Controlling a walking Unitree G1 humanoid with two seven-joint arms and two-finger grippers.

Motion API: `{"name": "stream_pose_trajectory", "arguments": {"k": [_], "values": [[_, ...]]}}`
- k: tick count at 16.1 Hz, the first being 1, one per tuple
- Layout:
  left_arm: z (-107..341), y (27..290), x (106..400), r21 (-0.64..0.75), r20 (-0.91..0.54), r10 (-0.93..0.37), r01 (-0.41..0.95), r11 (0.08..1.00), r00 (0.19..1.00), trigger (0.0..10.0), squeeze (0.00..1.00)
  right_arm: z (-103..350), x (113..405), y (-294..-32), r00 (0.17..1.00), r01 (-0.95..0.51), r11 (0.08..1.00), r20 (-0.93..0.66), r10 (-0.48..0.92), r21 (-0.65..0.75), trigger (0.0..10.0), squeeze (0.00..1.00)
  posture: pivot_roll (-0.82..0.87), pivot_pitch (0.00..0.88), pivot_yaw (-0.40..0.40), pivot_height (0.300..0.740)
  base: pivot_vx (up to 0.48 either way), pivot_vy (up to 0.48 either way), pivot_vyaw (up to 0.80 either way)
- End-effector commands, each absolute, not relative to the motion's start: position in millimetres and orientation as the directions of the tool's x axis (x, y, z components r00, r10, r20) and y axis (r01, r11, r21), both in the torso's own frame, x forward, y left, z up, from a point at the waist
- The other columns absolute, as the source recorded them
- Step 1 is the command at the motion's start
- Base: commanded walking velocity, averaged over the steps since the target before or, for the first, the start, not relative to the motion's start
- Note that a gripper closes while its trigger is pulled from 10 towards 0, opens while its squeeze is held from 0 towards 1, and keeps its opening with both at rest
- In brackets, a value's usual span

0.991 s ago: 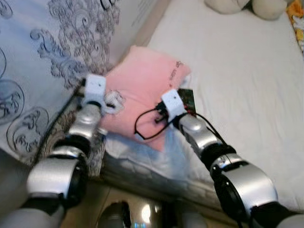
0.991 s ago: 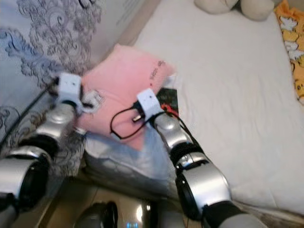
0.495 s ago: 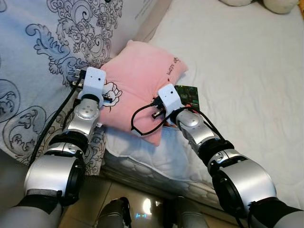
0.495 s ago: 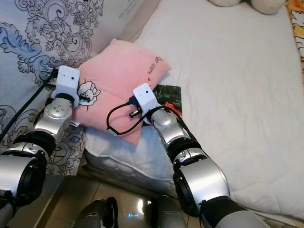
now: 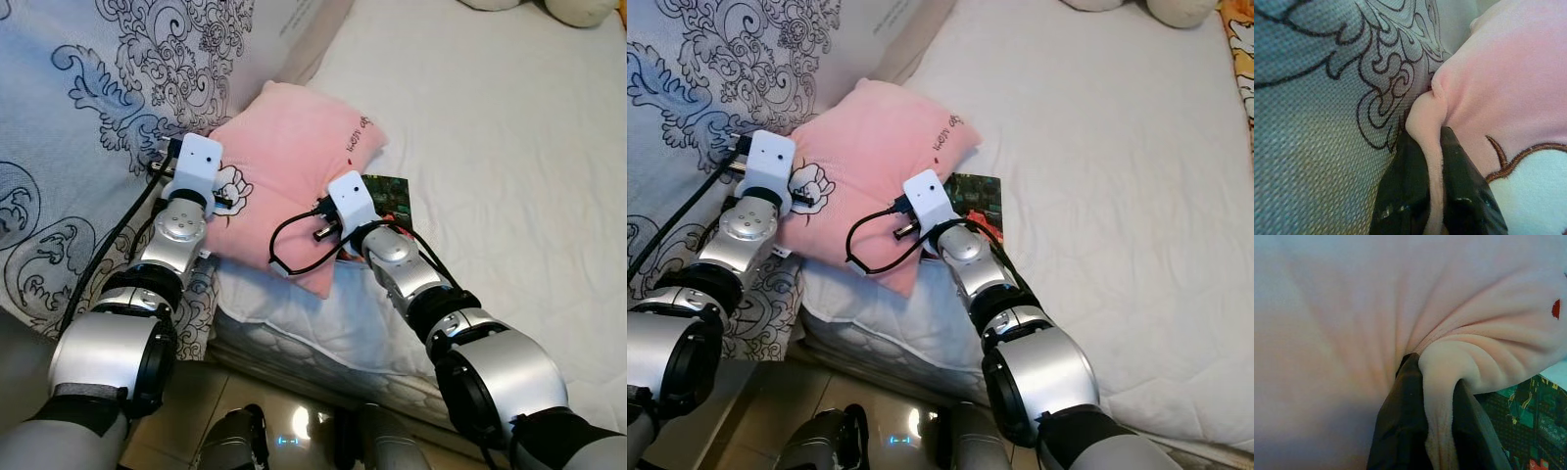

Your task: Clean up the room

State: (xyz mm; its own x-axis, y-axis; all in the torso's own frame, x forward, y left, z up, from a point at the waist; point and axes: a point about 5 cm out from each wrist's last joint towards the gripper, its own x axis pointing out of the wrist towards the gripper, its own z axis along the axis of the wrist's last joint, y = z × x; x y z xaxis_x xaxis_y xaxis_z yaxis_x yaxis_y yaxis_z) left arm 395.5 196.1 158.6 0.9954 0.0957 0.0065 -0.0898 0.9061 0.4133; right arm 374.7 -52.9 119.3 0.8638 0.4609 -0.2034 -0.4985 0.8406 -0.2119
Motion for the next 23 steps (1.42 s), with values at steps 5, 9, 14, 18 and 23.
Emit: {"name": "stream_pose_trajectory", "arguments": {"k": [5,9,14,18,23], "values": [[186.5,214.2,400.9,0.432,0.089,0.137,-0.162,0.887,0.987,10.0,1.0,114.1,375.9,-62.2,0.886,-0.441,0.884,-0.228,0.402,-0.156,10.0,0.0,-0.09,0.244,-0.056,0.74,0.0,0.0,0.0],[194.9,211.3,402.2,0.41,0.131,0.102,-0.147,0.9,0.986,10.0,1.0,114.5,375.3,-61.3,0.913,-0.376,0.926,-0.187,0.363,-0.037,10.0,0.0,-0.1,0.231,-0.059,0.74,0.0,0.0,0.0],[233.8,203.8,403.0,0.463,0.306,-0.047,-0.106,0.88,0.951,10.0,1.0,94.0,352.4,-17.4,0.872,-0.372,0.889,-0.226,0.434,0.267,10.0,0.0,-0.1,0.201,-0.032,0.74,0.0,0.0,0.0],[271.7,196.5,399.1,0.446,0.448,-0.12,-0.105,0.889,0.886,10.0,1.0,94.2,353.1,-19.4,0.872,-0.367,0.885,-0.224,0.435,0.288,10.0,0.0,-0.09,0.167,-0.025,0.74,0.0,0.0,0.0],[275.8,179.6,389.7,0.424,0.471,-0.217,-0.004,0.906,0.855,10.0,1.0,107.4,358.6,-20.0,0.901,-0.341,0.882,-0.155,0.406,0.325,10.0,1.0,-0.09,0.141,-0.014,0.74,0.0,0.0,0.0]]}}
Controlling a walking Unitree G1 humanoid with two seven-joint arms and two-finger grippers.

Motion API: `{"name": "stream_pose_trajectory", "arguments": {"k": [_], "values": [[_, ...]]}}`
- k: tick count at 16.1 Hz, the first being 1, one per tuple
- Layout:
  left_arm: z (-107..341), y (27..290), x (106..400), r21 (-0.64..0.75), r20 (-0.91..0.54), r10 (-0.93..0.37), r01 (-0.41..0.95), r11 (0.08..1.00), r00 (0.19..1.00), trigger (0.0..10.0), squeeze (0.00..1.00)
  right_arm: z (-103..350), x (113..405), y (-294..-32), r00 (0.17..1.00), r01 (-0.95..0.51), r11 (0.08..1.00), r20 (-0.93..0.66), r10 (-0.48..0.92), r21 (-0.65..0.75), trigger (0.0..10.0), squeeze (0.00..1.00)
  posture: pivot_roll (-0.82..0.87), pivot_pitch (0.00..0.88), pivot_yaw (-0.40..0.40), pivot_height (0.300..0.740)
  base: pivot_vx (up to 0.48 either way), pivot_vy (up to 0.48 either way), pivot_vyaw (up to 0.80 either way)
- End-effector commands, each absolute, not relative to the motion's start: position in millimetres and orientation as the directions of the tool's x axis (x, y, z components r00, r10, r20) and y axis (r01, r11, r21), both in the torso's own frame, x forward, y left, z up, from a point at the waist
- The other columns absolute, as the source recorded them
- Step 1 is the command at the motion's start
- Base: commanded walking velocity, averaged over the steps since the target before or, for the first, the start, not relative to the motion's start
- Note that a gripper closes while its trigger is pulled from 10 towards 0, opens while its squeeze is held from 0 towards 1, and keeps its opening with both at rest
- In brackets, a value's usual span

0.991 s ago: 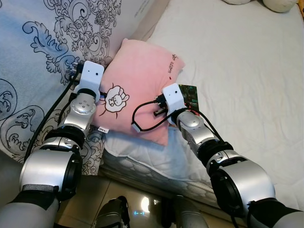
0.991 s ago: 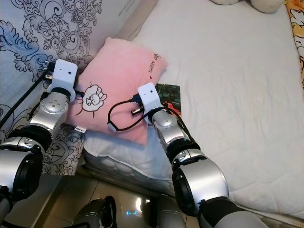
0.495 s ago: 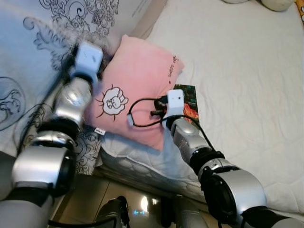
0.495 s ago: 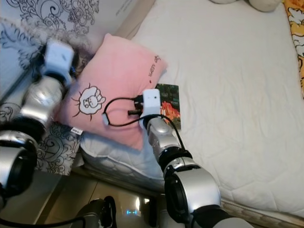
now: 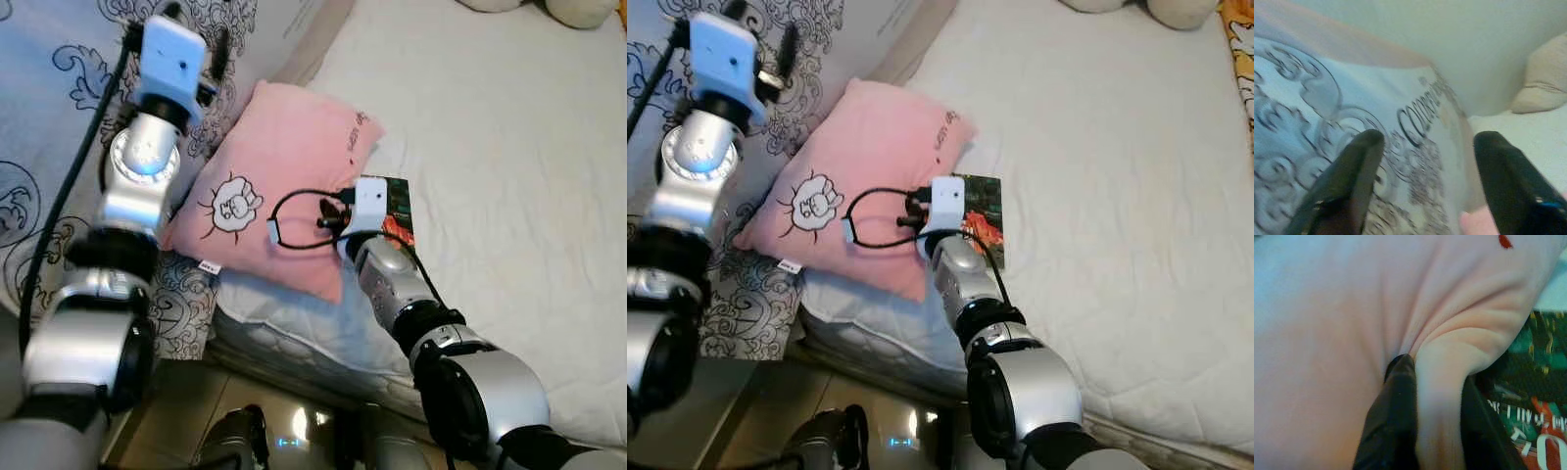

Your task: Clean up the room

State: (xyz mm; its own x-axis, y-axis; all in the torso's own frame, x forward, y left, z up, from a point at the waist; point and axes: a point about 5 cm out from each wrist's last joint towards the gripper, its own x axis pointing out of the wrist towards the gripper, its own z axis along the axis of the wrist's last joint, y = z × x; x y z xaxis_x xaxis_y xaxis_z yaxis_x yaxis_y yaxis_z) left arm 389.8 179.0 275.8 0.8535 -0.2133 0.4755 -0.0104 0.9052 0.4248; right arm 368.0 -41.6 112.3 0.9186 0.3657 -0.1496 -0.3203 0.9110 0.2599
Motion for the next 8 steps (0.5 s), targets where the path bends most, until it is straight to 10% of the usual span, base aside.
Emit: {"name": "stream_pose_trajectory", "arguments": {"k": [1,8], "values": [[267.3,173.2,387.4,0.425,0.446,-0.246,0.038,0.904,0.86,10.0,1.0,111.5,357.8,-19.8,0.915,-0.351,0.9,-0.111,0.388,0.257,10.0,1.0,-0.09,0.139,-0.011,0.74,0.0,0.0,0.0],[261.0,169.6,386.2,0.419,0.428,-0.26,0.065,0.906,0.866,10.0,1.0,112.3,356.1,-19.5,0.922,-0.351,0.91,-0.087,0.377,0.221,10.0,1.0,-0.09,0.138,-0.011,0.74,0.0,0.0,0.0]]}}
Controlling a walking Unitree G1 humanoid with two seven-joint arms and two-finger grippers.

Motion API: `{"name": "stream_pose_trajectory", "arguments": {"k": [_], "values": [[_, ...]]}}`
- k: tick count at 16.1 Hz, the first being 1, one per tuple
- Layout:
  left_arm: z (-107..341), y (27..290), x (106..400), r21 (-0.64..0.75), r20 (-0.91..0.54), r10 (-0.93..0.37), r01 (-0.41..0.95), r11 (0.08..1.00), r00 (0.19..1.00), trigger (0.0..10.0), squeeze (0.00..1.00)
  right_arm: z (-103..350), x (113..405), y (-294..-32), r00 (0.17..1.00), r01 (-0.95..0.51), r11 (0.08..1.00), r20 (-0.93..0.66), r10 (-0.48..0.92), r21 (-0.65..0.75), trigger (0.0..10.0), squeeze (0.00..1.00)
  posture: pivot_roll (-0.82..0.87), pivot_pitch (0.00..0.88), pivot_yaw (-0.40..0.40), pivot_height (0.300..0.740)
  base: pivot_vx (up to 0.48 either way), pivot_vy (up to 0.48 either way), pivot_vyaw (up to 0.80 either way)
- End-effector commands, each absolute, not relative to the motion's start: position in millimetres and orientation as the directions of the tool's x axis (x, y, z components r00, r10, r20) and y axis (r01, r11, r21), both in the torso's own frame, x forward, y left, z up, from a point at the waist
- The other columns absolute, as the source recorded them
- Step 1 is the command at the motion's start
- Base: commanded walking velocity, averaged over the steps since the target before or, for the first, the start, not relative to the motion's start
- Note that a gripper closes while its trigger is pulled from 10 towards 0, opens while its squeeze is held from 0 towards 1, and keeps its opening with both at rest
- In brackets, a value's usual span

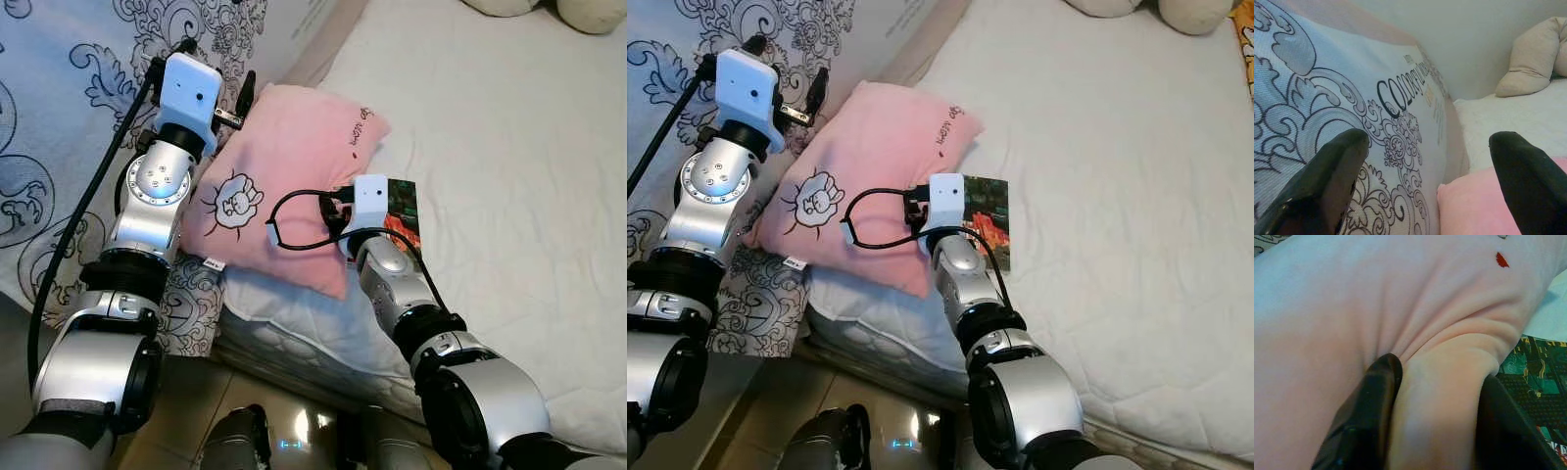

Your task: Clean up the room

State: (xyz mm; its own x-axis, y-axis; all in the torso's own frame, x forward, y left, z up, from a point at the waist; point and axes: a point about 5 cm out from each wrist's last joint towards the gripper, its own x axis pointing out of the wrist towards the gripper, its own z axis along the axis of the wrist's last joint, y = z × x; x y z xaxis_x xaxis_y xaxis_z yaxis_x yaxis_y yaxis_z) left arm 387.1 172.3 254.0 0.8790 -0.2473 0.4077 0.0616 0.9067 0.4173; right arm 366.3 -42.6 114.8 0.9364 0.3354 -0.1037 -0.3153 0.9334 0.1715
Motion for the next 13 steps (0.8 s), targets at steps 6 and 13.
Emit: {"name": "stream_pose_trajectory", "arguments": {"k": [6,13], "values": [[261.0,169.6,386.2,0.419,0.428,-0.26,0.065,0.906,0.866,10.0,1.0,112.3,356.1,-19.5,0.922,-0.351,0.91,-0.087,0.377,0.221,10.0,1.0,-0.09,0.138,-0.011,0.74,0.0,0.0,0.0],[204.7,133.7,367.6,0.427,0.174,-0.471,0.365,0.828,0.865,10.0,1.0,88.3,312.2,-51.3,0.941,-0.238,0.906,-0.149,0.305,0.349,10.0,1.0,-0.11,0.135,0.003,0.74,0.0,0.0,0.0]]}}
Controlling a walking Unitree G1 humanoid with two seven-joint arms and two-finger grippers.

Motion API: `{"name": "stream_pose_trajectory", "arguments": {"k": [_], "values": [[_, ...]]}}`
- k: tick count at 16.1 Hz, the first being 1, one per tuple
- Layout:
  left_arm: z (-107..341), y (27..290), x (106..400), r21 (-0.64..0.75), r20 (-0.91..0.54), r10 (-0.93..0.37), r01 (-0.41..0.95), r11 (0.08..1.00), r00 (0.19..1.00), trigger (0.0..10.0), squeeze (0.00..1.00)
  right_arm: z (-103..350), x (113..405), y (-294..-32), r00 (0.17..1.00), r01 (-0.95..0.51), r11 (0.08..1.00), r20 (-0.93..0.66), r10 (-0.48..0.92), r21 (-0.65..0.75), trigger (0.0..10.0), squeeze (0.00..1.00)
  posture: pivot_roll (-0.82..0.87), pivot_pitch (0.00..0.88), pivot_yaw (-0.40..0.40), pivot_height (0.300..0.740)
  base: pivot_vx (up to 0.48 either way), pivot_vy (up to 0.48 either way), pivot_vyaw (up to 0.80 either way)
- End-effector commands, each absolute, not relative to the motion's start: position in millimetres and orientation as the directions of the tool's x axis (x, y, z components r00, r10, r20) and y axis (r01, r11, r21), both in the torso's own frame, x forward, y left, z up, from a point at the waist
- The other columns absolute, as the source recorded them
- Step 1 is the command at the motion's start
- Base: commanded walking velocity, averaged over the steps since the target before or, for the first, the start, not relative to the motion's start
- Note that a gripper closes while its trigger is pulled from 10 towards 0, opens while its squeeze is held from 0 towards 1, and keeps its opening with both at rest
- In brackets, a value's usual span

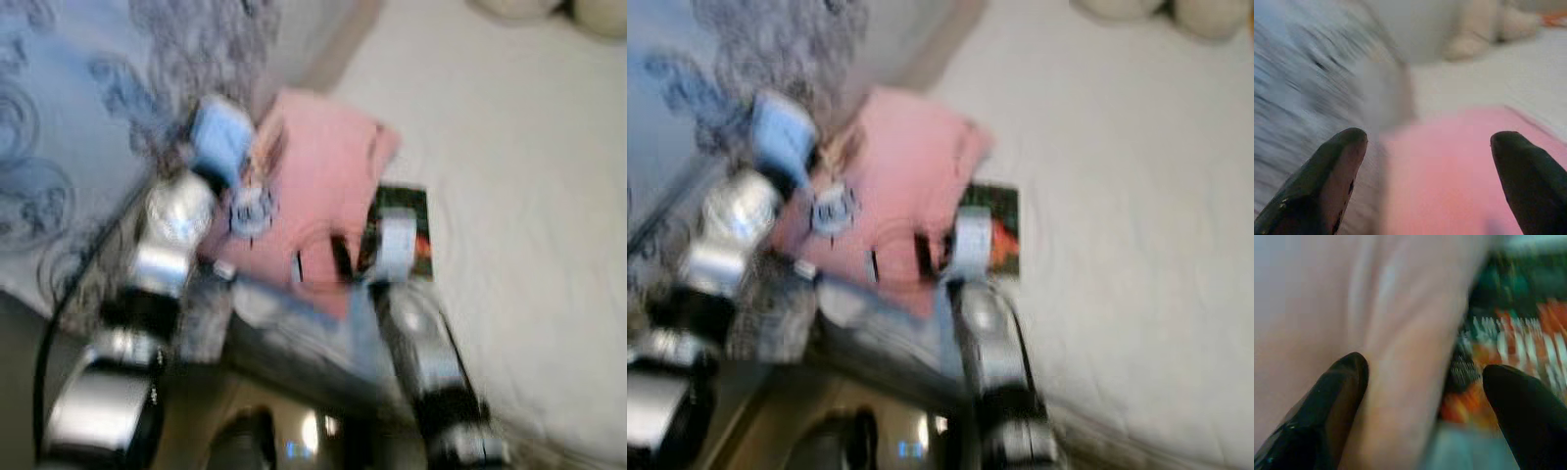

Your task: Clean up the room

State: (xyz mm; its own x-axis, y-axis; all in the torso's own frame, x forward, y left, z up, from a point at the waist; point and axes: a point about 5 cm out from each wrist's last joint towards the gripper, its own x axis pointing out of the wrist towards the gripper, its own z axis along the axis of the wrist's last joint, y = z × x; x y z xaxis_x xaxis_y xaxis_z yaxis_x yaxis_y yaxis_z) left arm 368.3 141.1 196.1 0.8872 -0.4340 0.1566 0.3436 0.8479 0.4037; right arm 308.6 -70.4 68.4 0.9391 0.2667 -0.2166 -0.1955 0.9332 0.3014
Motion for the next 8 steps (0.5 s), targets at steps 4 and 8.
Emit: {"name": "stream_pose_trajectory", "arguments": {"k": [4,8], "values": [[181.0,124.9,350.0,0.215,0.108,-0.502,0.473,0.855,0.858,10.0,1.0,95.5,298.1,-66.6,0.955,-0.212,0.912,-0.122,0.269,0.352,10.0,1.0,-0.12,0.137,0.015,0.74,0.0,0.0,0.0],[187.5,114.5,329.6,0.242,0.154,-0.529,0.487,0.839,0.834,10.0,1.0,120.8,275.9,-86.2,0.975,-0.22,0.952,0.005,0.224,0.211,10.0,1.0,-0.12,0.134,0.019,0.74,0.0,0.0,0.0]]}}
